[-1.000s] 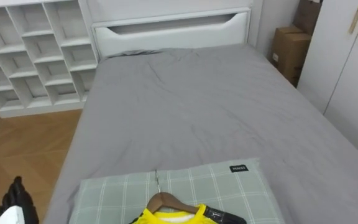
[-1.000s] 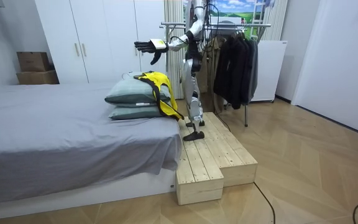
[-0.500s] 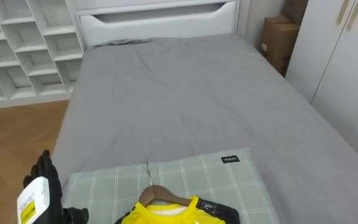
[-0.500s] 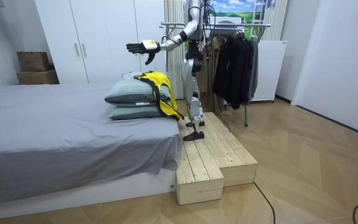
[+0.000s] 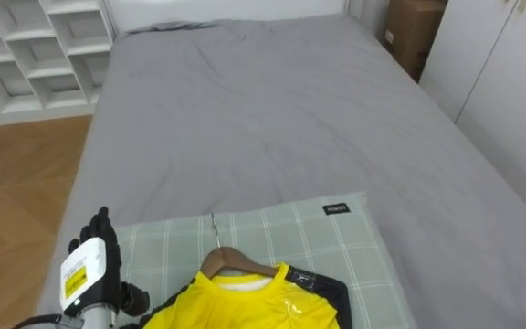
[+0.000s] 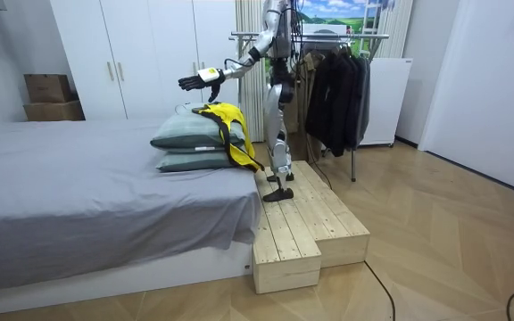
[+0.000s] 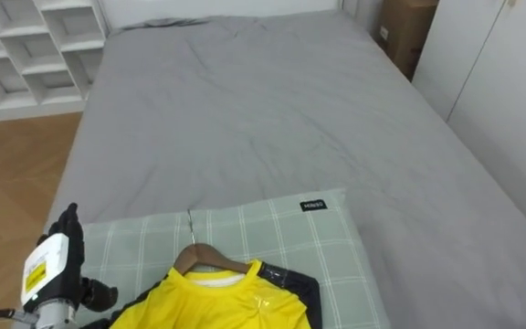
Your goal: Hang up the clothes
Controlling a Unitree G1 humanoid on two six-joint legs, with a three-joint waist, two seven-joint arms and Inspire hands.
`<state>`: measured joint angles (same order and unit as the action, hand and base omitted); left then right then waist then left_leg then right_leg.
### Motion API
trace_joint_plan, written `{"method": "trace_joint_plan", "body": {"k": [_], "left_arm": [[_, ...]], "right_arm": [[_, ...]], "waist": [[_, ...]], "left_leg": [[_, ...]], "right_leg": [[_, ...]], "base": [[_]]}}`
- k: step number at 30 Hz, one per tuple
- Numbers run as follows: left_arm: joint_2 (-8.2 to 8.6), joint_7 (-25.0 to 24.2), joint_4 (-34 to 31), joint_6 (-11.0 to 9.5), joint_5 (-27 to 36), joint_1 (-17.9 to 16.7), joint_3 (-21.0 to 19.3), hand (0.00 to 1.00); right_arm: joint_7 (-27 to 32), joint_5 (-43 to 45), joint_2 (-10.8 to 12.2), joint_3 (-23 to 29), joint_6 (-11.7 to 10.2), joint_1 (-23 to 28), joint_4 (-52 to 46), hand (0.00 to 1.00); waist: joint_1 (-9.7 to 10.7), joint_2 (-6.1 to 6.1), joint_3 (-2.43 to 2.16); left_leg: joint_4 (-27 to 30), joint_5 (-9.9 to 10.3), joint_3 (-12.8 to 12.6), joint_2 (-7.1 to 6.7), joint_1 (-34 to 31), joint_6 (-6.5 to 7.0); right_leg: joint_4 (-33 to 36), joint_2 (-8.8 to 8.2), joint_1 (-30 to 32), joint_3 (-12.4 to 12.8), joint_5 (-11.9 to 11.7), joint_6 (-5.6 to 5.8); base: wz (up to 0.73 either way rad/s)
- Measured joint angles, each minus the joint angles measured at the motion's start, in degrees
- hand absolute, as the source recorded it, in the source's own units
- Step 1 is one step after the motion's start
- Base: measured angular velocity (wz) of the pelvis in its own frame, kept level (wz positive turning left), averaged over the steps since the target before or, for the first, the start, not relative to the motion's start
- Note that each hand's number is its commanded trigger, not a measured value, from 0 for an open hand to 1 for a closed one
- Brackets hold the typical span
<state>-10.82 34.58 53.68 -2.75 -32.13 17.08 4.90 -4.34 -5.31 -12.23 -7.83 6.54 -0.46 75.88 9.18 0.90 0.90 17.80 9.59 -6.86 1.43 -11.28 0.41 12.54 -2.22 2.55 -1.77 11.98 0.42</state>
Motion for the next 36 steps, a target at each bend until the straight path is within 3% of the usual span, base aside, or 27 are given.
{"method": "trace_joint_plan", "body": {"k": [2, 8, 14, 15, 16, 20, 36], "left_arm": [[0.0, 0.0, 1.5, 0.0, 0.0, 1.0, 0.1, 0.0], [-1.22, -0.3, 5.4, 0.0, 0.5, 6.1, 3.1, 0.0], [-2.05, -0.2, 10.7, -0.1, 0.4, 11.1, 3.4, 0.0], [-2.19, -0.1, 10.8, -0.1, 0.4, 11.4, 3.5, 0.0], [-2.22, 0.1, 11.6, -0.1, 0.4, 12.3, 3.5, 0.0], [-2.28, 0.2, 12.0, -0.2, 0.4, 14.2, 3.6, 0.0], [-2.62, 0.1, 13.3, -0.3, 1.6, 15.1, 8.3, 0.0]], "right_arm": [[0.2, -1.2, 0.3, -0.2, -0.8, -0.3, 0.5, 0.0], [0.7, -2.3, 0.3, -2.5, -0.9, -2.1, 0.9, 0.0], [2.0, -7.1, 0.3, -6.1, -1.1, -4.0, 1.0, 0.0], [2.0, -7.5, 0.3, -6.5, -1.1, -4.4, 1.2, 0.0], [2.1, -7.8, 0.3, -6.7, -1.5, -5.0, 2.0, 0.0], [2.2, -8.1, 0.4, -6.7, -2.3, -6.7, 2.0, 0.0], [1.8, -9.4, 0.9, -7.2, -3.5, -10.3, 2.0, 0.0]], "waist": [[0.2, -0.19, 0.12], [0.4, -0.43, 0.44], [1.1, -0.34, 0.72], [1.4, -0.31, 0.85], [1.7, -0.3, 1.63], [1.8, -0.03, 2.02], [2.2, -0.35, 2.32]], "left_leg": [[0.5, 0.0, 0.1, 0.07, -1.1, 0.02], [1.8, -0.2, -0.2, 0.51, -4.9, 0.23], [3.1, -0.3, -0.3, 0.96, -8.7, 0.43], [3.3, -0.4, -0.2, 0.97, -9.2, 0.51], [3.7, -0.4, -0.1, 0.98, -9.5, 0.59], [3.9, -0.9, -0.4, 1.0, -12.6, 1.0], [3.2, -1.3, -0.8, 0.95, -14.2, 1.04]], "right_leg": [[0.1, 0.06, 1.2, -0.1, 0.0, 0.0], [1.5, 0.25, 4.8, 0.1, -0.2, 0.05], [2.3, 0.51, 8.4, 0.0, -0.5, 0.04], [2.3, 0.53, 8.7, 0.0, -0.6, 0.04], [2.4, 0.54, 8.9, -0.1, -0.6, 0.06], [3.8, 0.43, 12.5, 0.0, -0.7, 0.19], [4.6, 0.15, 14.8, -0.2, -0.7, 0.2]], "base": [[0.0], [-0.02], [-0.01], [0.06], [0.0], [0.0], [0.0]]}}
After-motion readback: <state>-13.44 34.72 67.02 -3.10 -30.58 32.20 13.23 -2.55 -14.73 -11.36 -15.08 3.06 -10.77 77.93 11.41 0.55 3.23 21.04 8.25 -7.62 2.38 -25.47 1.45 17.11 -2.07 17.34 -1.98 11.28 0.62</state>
